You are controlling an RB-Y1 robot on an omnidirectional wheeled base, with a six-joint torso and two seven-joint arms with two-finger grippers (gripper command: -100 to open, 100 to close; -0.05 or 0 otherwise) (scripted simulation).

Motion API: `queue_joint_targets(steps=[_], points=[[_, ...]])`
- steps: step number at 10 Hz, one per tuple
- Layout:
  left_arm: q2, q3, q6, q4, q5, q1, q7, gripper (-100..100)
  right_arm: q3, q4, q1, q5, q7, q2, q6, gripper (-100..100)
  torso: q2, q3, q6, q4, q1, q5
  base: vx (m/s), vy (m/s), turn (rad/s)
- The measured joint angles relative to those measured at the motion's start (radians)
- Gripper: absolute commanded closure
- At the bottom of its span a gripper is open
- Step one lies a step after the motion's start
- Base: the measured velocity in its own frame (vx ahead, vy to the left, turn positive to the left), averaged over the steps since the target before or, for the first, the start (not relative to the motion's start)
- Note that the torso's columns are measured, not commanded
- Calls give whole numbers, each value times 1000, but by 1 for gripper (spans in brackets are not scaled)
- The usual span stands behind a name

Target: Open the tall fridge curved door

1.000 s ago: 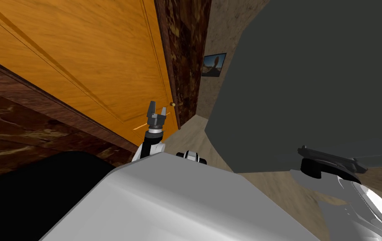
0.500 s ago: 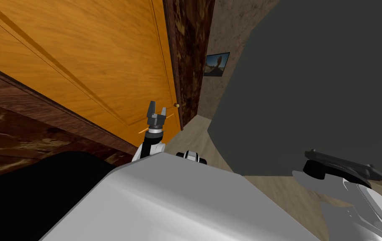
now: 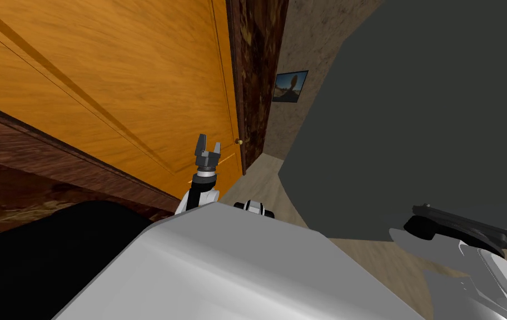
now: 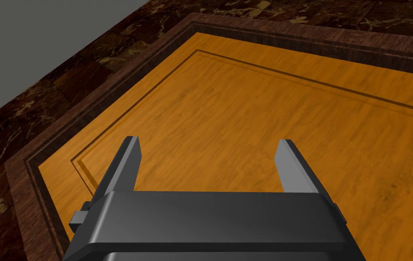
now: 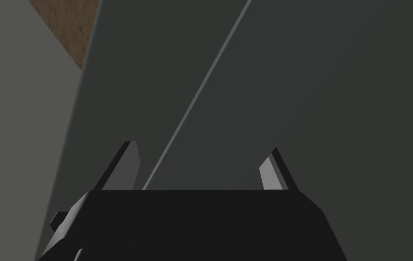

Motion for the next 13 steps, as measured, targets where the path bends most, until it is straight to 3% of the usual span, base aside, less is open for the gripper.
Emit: queue_joint_targets(steps=[10, 11, 13], points=[[0, 0, 0, 0, 0, 0, 0, 0, -68, -29, 9, 63, 15, 50, 117, 100, 1, -1, -4, 1, -4, 2, 61, 250, -49], [0, 0, 0, 0, 0, 0, 0, 0, -76, -30, 9, 72, 15, 55, 126, -100, 0, -1, -3, 1, -3, 2, 6, 121, 19], [0, 0, 0, 0, 0, 0, 0, 0, -83, -31, 10, 35, 36, 28, 153, -100, 7, 4, -2, 4, -14, -1, -49, -21, 56]])
